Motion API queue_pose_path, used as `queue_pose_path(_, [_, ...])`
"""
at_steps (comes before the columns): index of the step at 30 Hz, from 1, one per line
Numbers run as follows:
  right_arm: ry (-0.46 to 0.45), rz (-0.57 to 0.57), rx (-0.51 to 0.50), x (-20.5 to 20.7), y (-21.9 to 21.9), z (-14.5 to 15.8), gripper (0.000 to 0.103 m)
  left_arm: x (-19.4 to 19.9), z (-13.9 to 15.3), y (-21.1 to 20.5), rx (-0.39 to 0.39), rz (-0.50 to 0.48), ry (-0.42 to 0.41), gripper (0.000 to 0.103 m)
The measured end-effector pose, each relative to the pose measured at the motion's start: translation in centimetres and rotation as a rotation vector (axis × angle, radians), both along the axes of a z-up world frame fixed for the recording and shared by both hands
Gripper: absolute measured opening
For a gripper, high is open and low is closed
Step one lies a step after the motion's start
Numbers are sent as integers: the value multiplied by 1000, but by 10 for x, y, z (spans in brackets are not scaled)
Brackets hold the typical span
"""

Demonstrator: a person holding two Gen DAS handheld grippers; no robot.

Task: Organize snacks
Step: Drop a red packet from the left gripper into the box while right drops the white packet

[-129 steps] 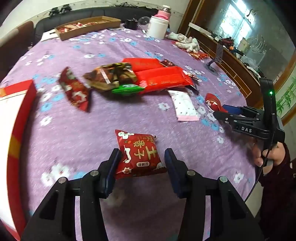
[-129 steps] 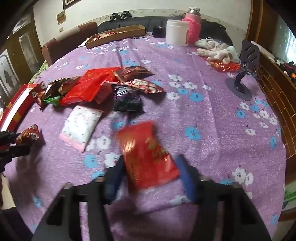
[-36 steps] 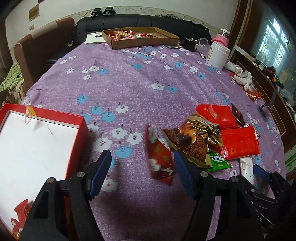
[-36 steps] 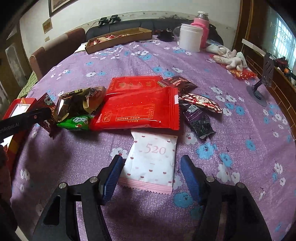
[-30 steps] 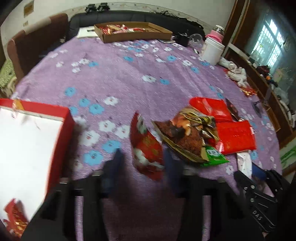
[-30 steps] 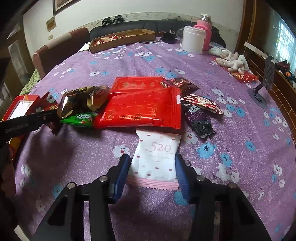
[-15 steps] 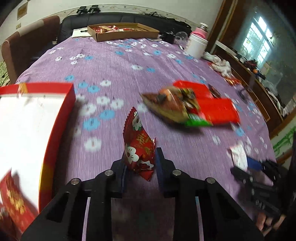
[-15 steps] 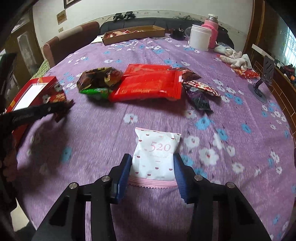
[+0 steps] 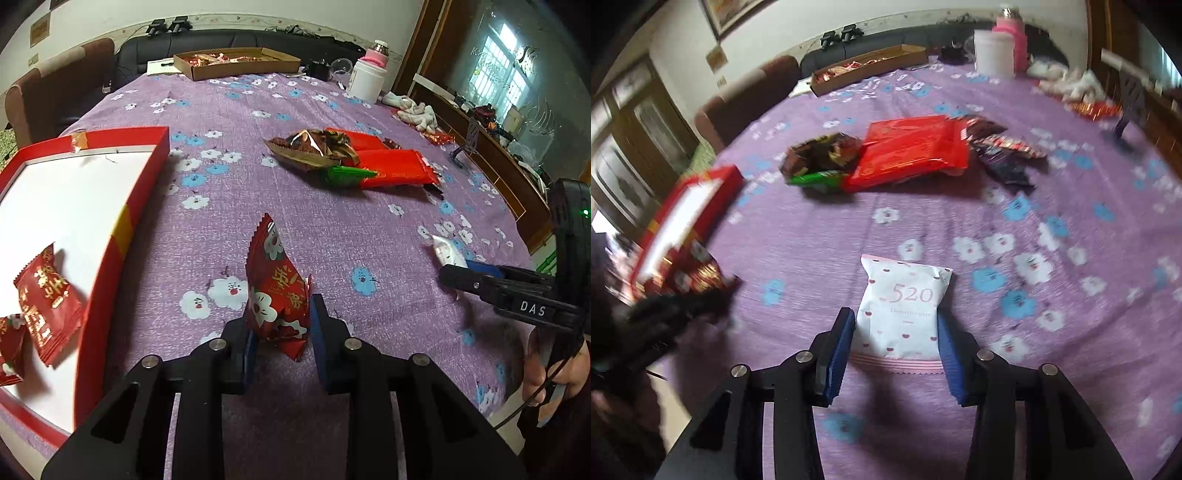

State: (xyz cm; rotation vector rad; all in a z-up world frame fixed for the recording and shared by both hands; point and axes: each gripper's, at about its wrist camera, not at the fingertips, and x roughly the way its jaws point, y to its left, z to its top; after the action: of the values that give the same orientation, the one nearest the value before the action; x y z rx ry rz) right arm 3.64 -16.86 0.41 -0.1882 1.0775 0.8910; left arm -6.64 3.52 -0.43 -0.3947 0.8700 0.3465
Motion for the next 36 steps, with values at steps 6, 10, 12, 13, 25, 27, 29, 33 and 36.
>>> queue_pose_path(6, [101, 17, 86, -1, -2, 5, 45, -11, 7, -5, -3, -20, -33, 23])
queue_pose_path(10, [133, 35, 107, -3, 4, 8, 45, -21, 16, -3, -8, -15, -60, 23])
queue_pose_path(12, [133, 45, 110, -6, 10, 9, 45, -28, 21, -2, 5, -6, -72, 23])
queue_pose_path(13, [140, 57, 114, -8, 15, 10, 45, -33, 25, -1, 11, 0, -80, 23])
queue_pose_path(25, [114, 279, 163, -54, 131, 43, 45, -101, 49, 54, 66, 198, -141, 23])
queue_pose_path(27, [103, 324, 174, -66, 156, 49, 45, -112, 52, 68, 79, 241, -143, 23])
queue_pose_path(29, [97, 360, 180, -78, 179, 52, 45, -124, 53, 85, 81, 288, -148, 23])
queue_pose_path(33, [83, 420, 173, -99, 220, 52, 45, -140, 52, 107, 85, 344, -146, 23])
queue_pose_path(36, [69, 456, 170, -111, 242, 51, 45, -146, 47, 116, 86, 365, -131, 23])
